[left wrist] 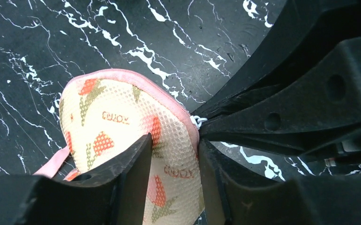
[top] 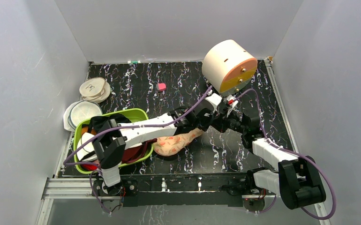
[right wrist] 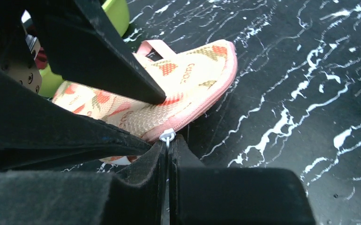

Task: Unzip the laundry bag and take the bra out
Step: Unzip the laundry bag at the center of the board.

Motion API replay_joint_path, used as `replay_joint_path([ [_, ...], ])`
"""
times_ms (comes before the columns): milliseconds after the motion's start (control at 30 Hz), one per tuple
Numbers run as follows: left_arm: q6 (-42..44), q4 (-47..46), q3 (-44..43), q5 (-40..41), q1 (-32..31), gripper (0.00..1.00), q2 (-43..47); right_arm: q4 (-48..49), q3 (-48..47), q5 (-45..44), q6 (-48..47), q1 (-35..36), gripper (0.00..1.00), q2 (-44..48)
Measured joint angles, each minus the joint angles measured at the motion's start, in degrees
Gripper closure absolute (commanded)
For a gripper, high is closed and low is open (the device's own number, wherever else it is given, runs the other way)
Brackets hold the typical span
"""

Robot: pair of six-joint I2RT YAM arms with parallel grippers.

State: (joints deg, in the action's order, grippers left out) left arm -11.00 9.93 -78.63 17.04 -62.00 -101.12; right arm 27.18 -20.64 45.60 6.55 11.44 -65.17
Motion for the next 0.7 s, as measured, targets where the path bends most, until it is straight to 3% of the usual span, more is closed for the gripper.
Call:
replay_joint_path([
  [167, -2.16, 3.39, -2.84, 0.15, -0.24, 0.75, -3.26, 0.04, 2.14, -1.07, 0.07, -0.59, 1.0, 0.31],
  [367, -2.25, 4.11, -2.91, -1.97, -0.42, 0.99, -3.45, 0.02, 3.23, -1.07, 0.44, -0.57, 1.0, 1.07],
  [700, 5.42, 1.42, 0.92, -8.66, 0.07, 1.0, -0.94, -1.14, 3.3, -4.68, 0.37, -0.2, 1.0, 1.49],
])
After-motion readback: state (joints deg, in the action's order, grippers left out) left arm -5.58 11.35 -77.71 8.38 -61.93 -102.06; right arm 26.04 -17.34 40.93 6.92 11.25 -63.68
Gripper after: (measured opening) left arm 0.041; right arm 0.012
